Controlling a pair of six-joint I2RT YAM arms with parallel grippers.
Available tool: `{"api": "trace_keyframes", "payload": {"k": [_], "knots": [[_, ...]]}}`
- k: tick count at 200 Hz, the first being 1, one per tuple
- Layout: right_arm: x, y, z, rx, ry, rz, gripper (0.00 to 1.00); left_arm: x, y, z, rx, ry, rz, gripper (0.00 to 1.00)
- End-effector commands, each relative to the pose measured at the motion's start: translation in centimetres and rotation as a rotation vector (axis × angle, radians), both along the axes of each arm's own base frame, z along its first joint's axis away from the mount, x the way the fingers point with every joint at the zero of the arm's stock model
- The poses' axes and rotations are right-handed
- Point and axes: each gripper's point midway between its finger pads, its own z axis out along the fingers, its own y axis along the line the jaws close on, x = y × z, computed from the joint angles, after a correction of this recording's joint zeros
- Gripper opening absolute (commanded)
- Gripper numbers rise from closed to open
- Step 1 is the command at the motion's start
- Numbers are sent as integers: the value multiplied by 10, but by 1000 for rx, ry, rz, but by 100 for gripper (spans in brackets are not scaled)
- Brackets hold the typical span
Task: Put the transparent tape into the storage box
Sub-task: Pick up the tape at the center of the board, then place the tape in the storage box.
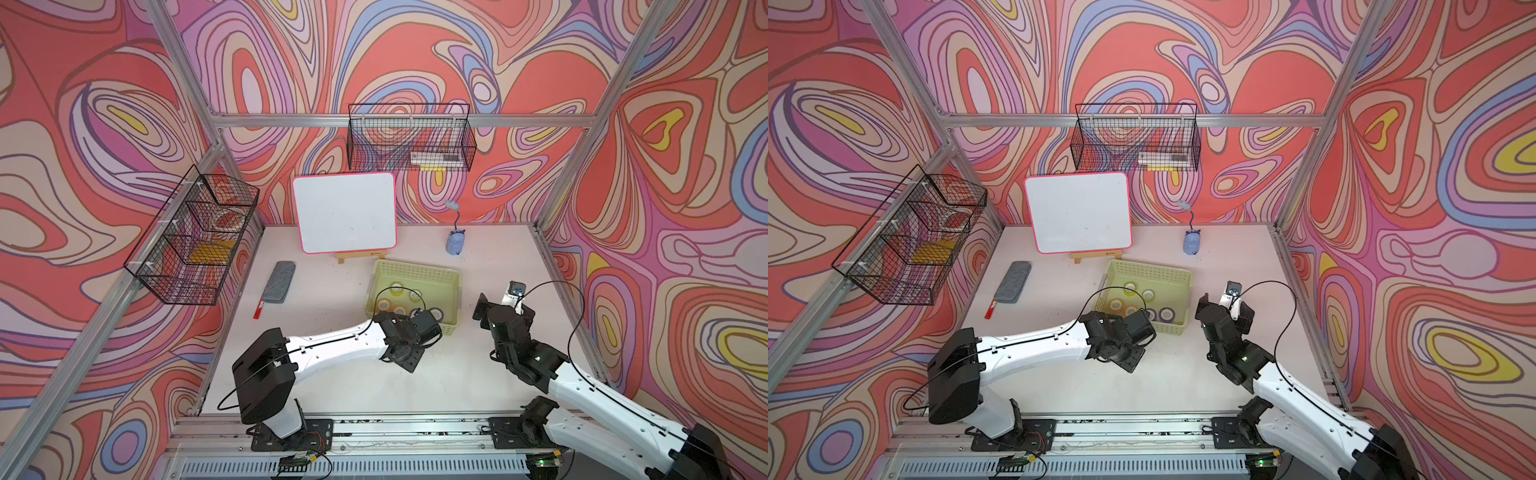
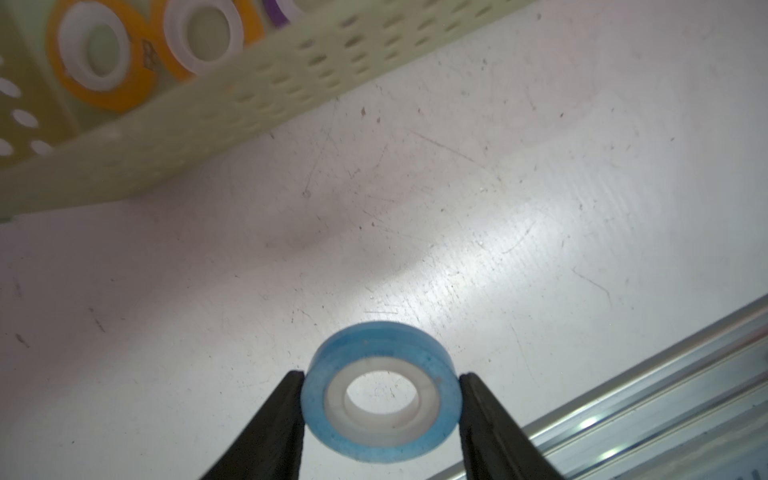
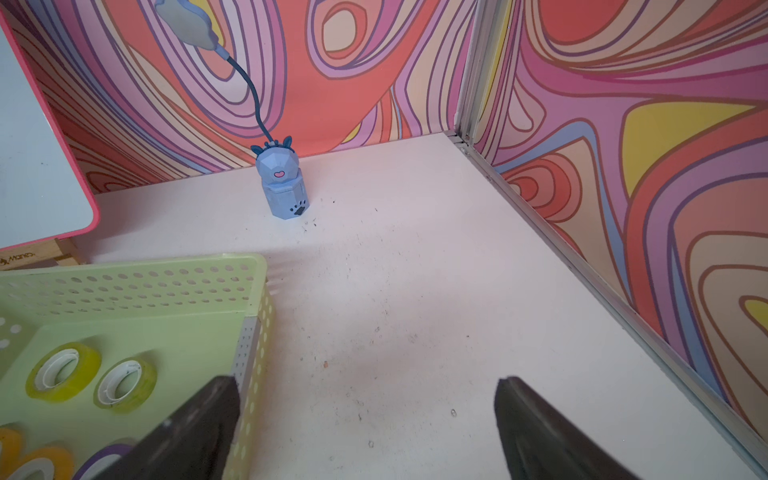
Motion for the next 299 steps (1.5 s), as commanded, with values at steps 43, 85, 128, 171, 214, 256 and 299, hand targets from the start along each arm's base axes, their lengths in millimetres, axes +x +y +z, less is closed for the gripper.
{"api": "trace_keyframes", "payload": {"k": [43, 85, 128, 171, 214, 256, 299], "knots": [[-1, -6, 5, -3, -11, -28, 98, 72, -26, 44, -124, -95, 6, 58], [-1, -7, 5, -4, -12, -31, 98, 118, -55, 53, -187, -154, 12, 58], [-3, -8, 6, -3, -17, -37, 98, 152, -85, 38, -230, -186, 9, 58], [-3, -9, 7, -1, -20, -38, 98, 186, -99, 17, -302, -212, 56, 58], [-3, -9, 8, 1, -22, -37, 98, 207, -111, -1, -346, -224, 69, 58], [-3, -9, 8, 2, -24, -37, 98, 219, -117, -21, -373, -202, 96, 58], [-3, -8, 7, -1, -20, -36, 98, 225, -120, -31, -368, -192, 104, 59]]}}
